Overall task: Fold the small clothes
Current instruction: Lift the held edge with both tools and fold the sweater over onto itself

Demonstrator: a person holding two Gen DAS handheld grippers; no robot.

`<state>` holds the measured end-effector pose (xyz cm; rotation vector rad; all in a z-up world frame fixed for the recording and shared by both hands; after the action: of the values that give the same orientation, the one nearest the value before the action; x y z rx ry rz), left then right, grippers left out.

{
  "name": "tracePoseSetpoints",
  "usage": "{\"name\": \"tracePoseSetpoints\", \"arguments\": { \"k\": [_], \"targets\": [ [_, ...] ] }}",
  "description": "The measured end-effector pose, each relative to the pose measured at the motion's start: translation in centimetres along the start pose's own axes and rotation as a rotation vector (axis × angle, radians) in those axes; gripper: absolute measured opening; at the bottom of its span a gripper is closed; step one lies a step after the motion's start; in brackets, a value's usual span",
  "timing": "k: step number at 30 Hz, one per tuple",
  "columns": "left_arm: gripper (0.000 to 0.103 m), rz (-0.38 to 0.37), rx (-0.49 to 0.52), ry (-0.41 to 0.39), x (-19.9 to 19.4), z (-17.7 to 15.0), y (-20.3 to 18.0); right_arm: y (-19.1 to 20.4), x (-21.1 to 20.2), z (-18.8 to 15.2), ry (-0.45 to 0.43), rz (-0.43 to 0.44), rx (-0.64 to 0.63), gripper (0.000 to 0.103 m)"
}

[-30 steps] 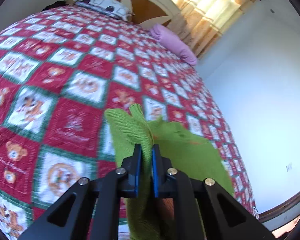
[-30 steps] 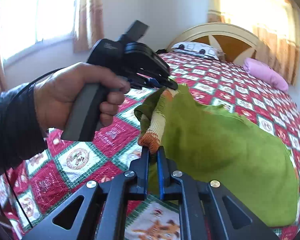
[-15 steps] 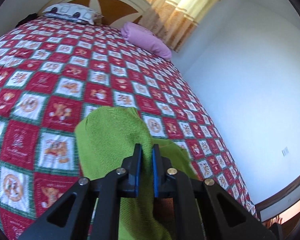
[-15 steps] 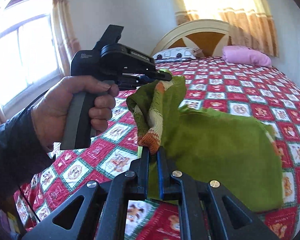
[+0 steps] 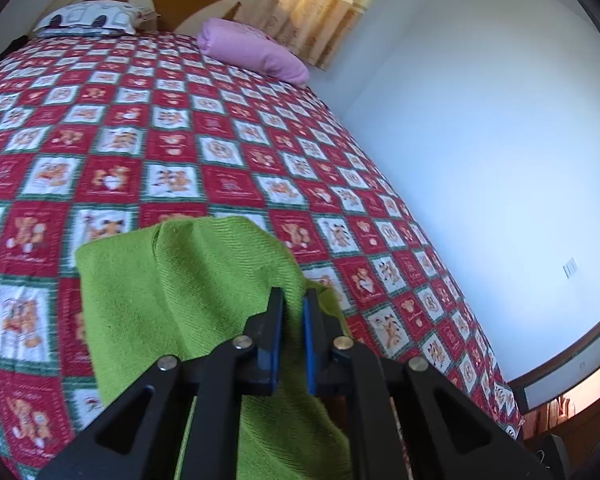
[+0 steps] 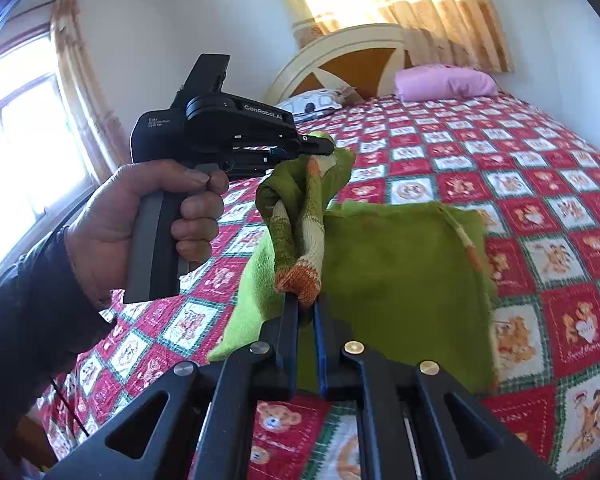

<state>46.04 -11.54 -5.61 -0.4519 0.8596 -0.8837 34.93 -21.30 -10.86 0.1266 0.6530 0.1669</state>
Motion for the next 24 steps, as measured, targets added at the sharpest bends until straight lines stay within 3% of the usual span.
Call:
{"name": "tracePoseSetpoints", "arguments": {
  "k": [13, 21, 24],
  "targets": [
    [0.009, -0.031, 0.045, 0.114, 7.3, -1.8, -2.7, -6.7, -0.6, -1.7, 0.076, -0.064, 0.169, 0.006],
    [0.006, -0.044, 0.081, 0.14, 10.1, -3.3, -3.8, -9.8, 0.1, -4.2, 0.13, -0.105, 0.254, 0.006],
    [0.011, -0.041, 0.097, 0.139, 10.6, -3.6, -4.1, -10.6, 0.4, -5.0, 0.142, -0.126, 0.27, 0.006]
  ]
}}
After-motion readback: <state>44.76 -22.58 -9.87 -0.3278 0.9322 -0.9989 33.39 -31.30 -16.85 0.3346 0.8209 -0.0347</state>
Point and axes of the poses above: each gripper's, at about its wrist camera, not at the fingertips, and x roughly the way its jaws point, y to its left, z to its top, the point moved 4 cm from there along x, roughly the way its jaws point, and after that the axes turned 13 degrees about -z, right-handed, at the moved point
